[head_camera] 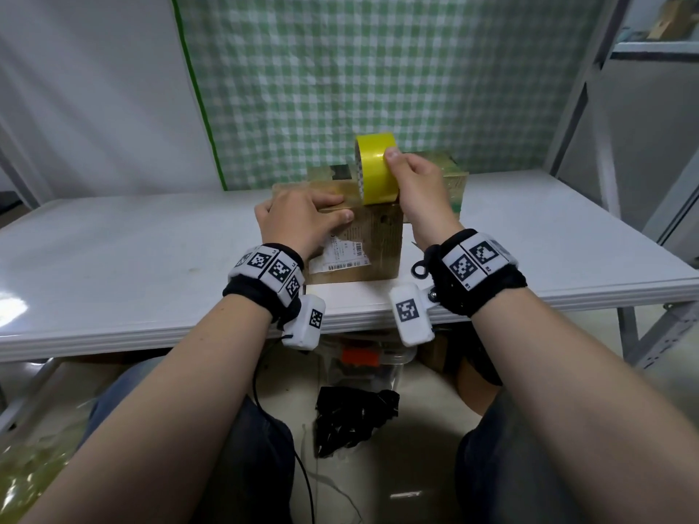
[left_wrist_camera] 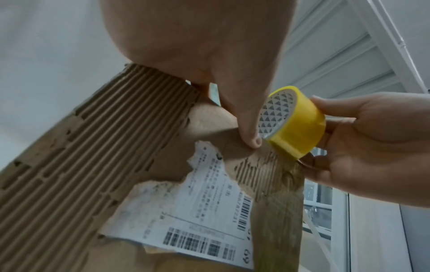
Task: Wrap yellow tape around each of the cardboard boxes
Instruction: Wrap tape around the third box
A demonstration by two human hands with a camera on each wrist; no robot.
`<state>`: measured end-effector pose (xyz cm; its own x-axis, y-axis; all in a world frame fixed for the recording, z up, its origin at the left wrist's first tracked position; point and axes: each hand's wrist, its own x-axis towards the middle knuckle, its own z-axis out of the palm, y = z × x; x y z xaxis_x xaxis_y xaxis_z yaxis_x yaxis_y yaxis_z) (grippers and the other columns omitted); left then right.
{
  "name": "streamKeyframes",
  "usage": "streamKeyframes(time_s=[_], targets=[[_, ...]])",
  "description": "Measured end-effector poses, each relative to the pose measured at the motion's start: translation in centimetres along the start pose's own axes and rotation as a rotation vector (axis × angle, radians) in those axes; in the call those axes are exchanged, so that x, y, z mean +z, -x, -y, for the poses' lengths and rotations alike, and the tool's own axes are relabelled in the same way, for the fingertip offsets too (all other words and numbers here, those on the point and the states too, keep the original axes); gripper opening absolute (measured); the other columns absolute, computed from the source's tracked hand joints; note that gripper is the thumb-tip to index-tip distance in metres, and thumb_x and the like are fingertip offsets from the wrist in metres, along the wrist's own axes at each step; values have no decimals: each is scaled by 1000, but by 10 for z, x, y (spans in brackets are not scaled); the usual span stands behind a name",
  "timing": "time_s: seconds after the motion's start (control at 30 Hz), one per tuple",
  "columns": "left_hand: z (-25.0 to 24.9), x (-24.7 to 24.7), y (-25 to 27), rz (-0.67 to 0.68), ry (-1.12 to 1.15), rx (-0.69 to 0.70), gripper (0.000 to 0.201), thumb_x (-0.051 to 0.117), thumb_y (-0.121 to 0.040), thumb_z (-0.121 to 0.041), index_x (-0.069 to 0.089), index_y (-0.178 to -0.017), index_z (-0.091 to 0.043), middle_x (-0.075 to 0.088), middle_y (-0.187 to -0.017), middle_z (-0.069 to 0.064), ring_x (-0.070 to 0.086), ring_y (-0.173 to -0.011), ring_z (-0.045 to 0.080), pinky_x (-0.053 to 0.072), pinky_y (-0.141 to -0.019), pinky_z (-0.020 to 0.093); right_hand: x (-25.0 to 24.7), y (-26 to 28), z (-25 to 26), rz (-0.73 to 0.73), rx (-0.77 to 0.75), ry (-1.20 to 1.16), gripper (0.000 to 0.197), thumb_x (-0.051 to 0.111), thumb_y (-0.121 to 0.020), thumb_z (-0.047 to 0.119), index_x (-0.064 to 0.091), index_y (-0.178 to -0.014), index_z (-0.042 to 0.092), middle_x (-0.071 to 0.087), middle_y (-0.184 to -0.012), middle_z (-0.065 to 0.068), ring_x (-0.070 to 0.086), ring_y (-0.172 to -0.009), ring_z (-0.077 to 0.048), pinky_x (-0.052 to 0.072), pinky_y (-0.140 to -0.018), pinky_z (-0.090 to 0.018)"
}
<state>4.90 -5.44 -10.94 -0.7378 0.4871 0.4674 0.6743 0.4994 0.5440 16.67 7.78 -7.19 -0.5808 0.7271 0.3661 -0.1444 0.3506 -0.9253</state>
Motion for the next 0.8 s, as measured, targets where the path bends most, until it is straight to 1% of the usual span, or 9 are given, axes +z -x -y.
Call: streamKeyframes(time_s=[0.07, 0.1, 0.2, 0.23, 0.33, 0.47, 0.6, 0.67, 0.8], targets=[[0, 1, -1, -1, 3, 4, 34, 73, -79, -64, 74, -109, -47, 69, -120, -27, 49, -126, 2, 19, -91, 31, 0, 6, -3, -17, -17, 4, 47, 57, -102, 40, 71, -99, -4, 62, -86, -22, 53, -78, -12, 41, -72, -31], [1, 1, -1, -7, 1, 6, 34, 73, -79, -64, 74, -109, -47, 69, -120, -27, 49, -126, 2, 19, -91, 31, -1, 8, -6, 6, -23, 23, 44, 58, -101, 39, 72, -98, -3, 63, -82, -17, 52, -76, -10, 40, -70, -30], [2, 2, -1, -19, -1, 4, 35, 73, -78, -66, 74, -108, -48, 69, -119, -27, 49, -127, 2, 19, -91, 31, 0, 15, -10, 100, -18, 122, 34, 61, -99, 41, 72, -77, 18, 64, -65, 17, 53, -66, -3, 43, -70, -31], [2, 3, -1, -13, 4, 3, 35, 72, -78, -66, 74, -108, -48, 69, -119, -28, 48, -127, 2, 18, -91, 30, -1, 16, -10, 99, -20, 130, 35, 62, -99, 44, 70, -74, 20, 65, -64, 18, 54, -66, -2, 45, -71, -33], [4, 4, -4, 9, 26, -7, 35, 72, -78, -67, 73, -108, -50, 68, -119, -29, 46, -129, 3, 17, -93, 30, -6, 14, -1, 53, -26, 50, 42, 62, -97, 47, 66, -75, 13, 61, -71, -4, 51, -68, -11, 43, -68, -34], [6, 7, -7, 7, 12, -1, 35, 71, -79, -66, 73, -110, -50, 68, -120, -28, 47, -129, 4, 17, -91, 31, -9, 17, 3, 66, -46, 58, 42, 62, -98, 45, 58, -73, 11, 43, -70, -3, 38, -59, -7, 29, -54, -21], [6, 8, -7, -9, 19, 6, 35, 71, -79, -66, 73, -110, -49, 68, -120, -28, 47, -129, 3, 17, -93, 31, -10, 17, 3, 88, 7, 82, 60, 59, -97, 53, 66, -82, -5, 51, -74, -4, 46, -68, -13, 33, -66, -30], [6, 9, -8, -11, 14, 1, 34, 71, -79, -65, 73, -110, -50, 68, -120, -27, 47, -129, 4, 18, -95, 31, -12, 17, 8, 68, 16, 66, 58, 59, -97, 54, 65, -70, 3, 50, -67, -1, 47, -64, -13, 34, -65, -31], [4, 7, -8, -4, 12, -10, 34, 72, -80, -64, 73, -110, -49, 69, -119, -26, 47, -128, 5, 19, -94, 31, -12, 17, 14, 50, 39, 30, 60, 66, -90, 56, 34, -49, 25, 31, -60, 0, 34, -60, -19, 27, -65, -33]])
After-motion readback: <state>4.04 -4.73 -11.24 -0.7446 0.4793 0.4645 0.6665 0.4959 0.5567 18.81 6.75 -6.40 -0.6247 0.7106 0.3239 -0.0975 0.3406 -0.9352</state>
